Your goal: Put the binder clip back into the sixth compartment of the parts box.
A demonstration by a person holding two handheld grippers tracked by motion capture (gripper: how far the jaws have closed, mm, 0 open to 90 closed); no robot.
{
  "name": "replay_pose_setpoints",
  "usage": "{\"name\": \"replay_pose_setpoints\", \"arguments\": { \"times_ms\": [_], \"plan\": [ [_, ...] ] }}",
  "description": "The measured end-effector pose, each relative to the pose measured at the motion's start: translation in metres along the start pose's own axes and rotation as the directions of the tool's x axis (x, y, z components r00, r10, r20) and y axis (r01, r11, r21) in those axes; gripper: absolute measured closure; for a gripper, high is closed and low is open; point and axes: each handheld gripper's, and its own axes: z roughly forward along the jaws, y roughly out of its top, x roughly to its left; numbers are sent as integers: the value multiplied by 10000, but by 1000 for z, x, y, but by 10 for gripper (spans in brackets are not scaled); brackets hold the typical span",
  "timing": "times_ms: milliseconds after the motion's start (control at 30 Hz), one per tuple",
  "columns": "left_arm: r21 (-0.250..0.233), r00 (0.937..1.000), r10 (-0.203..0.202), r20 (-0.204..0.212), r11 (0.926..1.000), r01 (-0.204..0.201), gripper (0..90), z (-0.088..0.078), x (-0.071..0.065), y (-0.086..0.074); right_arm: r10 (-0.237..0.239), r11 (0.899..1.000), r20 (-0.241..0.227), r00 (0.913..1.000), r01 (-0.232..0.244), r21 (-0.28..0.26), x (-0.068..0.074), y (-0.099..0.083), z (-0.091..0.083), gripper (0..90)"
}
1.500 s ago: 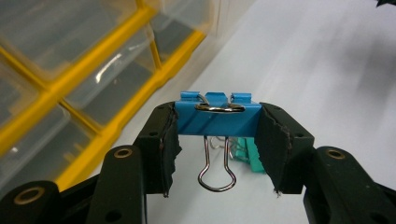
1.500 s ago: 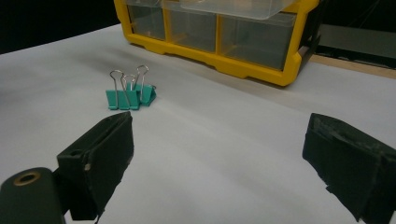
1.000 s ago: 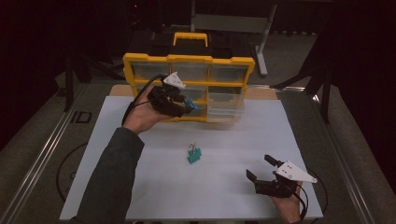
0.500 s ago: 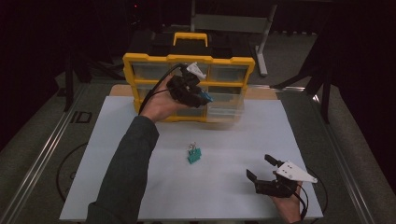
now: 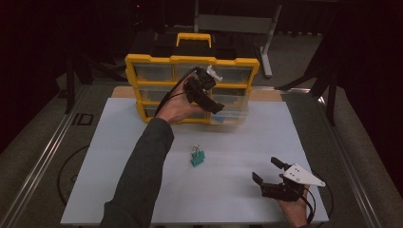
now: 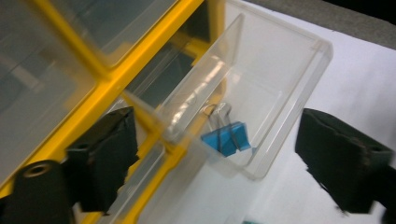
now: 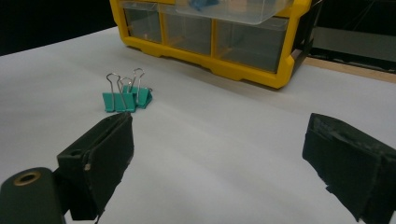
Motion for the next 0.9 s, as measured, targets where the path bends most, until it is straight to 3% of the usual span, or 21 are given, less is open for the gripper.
{"name": "replay_pose_setpoints", "arguments": {
  "times_ms": [67,200,433,900],
  "plan": [
    [5,9998,-180,83,9998,180,58,-2,2,-4,-6,10000,-4,10000,6,7,0,0,0,85],
    [62,9996,-263,39,9996,262,16,-6,2,-17,6,10000,4,10000,-6,12,1,0,0,85],
    [297,9990,-424,-129,9986,427,9,-9,0,-46,62,10000,26,10000,-62,-23,0,0,-1,85],
    [408,9985,-547,79,9977,543,23,1,-13,-94,33,10000,19,10000,-33,-17,0,0,-1,86]
  ]
}}
